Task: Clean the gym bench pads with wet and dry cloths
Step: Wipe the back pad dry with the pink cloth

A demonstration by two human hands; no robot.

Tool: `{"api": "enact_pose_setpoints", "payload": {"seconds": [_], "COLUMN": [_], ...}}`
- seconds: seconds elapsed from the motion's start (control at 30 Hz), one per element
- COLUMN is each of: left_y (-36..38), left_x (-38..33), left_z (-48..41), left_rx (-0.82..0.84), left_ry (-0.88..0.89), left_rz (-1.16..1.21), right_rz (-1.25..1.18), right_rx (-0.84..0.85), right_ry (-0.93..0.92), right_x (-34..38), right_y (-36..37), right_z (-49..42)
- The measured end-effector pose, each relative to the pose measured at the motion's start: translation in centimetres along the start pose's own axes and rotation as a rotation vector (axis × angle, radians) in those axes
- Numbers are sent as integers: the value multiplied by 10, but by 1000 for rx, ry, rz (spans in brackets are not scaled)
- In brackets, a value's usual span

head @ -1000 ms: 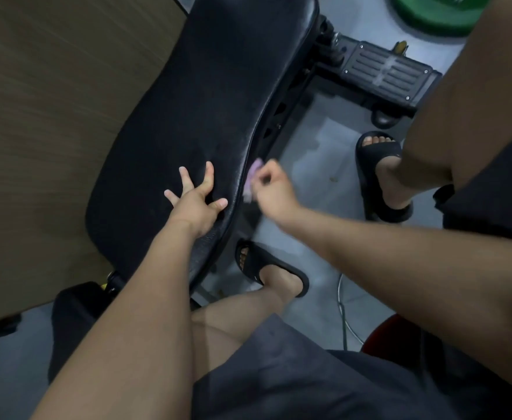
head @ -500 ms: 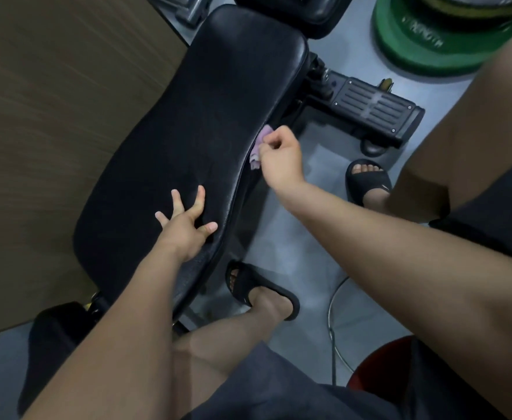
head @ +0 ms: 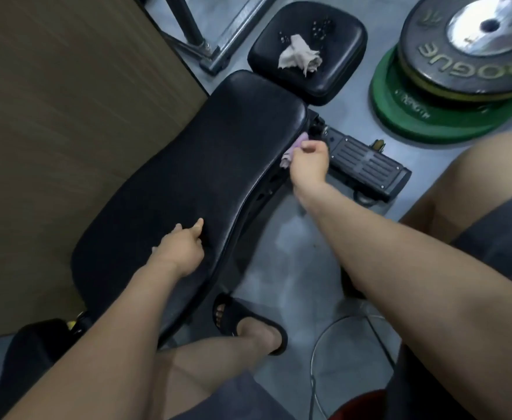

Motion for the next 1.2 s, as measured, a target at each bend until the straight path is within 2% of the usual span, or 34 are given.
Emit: {"api": "enact_pose_setpoints", "payload": {"seconds": [0.1, 0.17, 0.37, 0.47, 0.53, 0.63, 0.77, 0.83, 0.97, 1.07, 1.2], "left_y": [-19, -32, -47, -48, -41, -18, -2, 0, 3, 2, 2], "left_x": [-11, -21, -26, -12, -3, -1, -5, -4, -2, -1, 0], "left_z": [-11, -17, -49, -72, -86, -96, -91, -94, -96, -97, -99], "left_rx": [-191, -299, -413, -488, -471, -431, -626, -655, -690, -695, -687], "left_ry": [49, 80, 80, 26, -48, -123, -135, -151, -156, -162, -161], "left_rz": [61, 78, 142, 171, 211, 313, 246, 235, 203, 208, 206], "right_rz": [61, 183, 614, 809, 945, 1090, 1225, 1268, 1426, 1579, 1771], "right_rx": [22, 74, 262, 373, 428, 542, 647, 742, 1044, 1147, 1211], "right_ry": [-96, -244, -959, -1192, -1256, -1282, -1272, -1262, -1094, -896, -922], "right_x": [38, 56, 68, 78, 85, 92, 92, 91, 96, 96, 79], "right_y": [3, 8, 28, 75, 112, 163, 223, 249, 290, 315, 340], "right_z": [-32, -42, -29, -44, -50, -47, -58, -65, -63, -61, -43]}}
Point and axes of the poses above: each hand's wrist, its own z-axis away from the middle knuckle, its own y-axis out of the palm, x = y × z, the point moved 5 cm from there along -z, towards the middle knuckle, and after that the axes turned 10 degrees about -x, right-handed, at the moved point
